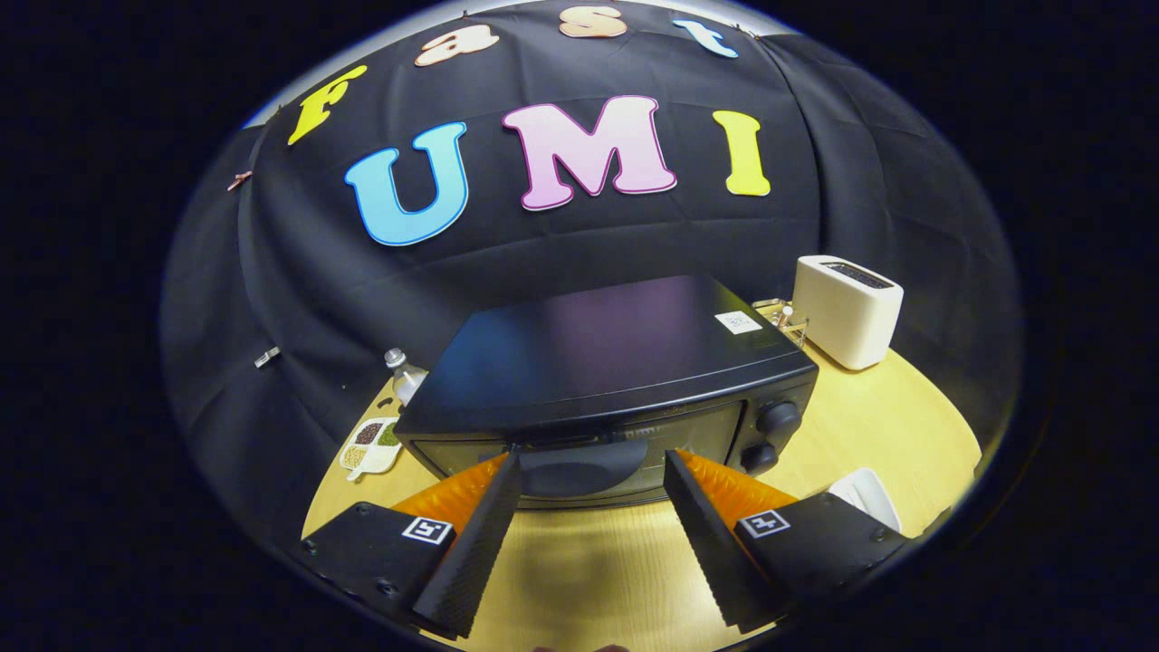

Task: Open the toaster oven, put the food inside, and close the toaster oven door.

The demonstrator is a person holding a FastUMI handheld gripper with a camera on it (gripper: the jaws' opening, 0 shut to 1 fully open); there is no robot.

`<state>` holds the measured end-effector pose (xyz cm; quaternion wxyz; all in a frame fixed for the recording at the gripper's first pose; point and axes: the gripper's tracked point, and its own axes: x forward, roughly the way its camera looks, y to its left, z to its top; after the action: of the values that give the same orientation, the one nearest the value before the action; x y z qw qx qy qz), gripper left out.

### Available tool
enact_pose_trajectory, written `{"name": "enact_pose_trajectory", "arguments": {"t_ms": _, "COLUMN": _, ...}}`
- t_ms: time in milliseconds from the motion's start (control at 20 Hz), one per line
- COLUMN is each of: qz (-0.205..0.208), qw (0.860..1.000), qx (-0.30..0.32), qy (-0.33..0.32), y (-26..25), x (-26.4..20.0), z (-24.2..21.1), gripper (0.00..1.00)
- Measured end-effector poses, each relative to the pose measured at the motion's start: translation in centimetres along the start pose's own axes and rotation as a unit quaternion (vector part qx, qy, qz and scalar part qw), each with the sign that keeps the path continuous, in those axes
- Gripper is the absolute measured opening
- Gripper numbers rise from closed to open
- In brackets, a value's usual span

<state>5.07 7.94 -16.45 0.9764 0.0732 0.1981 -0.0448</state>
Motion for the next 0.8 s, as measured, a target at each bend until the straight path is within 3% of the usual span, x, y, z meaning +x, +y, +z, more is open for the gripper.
{"name": "enact_pose_trajectory", "arguments": {"t_ms": 350, "qz": -0.014, "qw": 0.998, "qx": -0.042, "qy": -0.037, "y": -4.0, "x": -4.1, "z": 3.9, "gripper": 0.98}}
{"name": "enact_pose_trajectory", "arguments": {"t_ms": 800, "qz": 0.011, "qw": 0.994, "qx": -0.066, "qy": -0.084, "y": -8.1, "x": -8.1, "z": 10.5, "gripper": 0.98}}
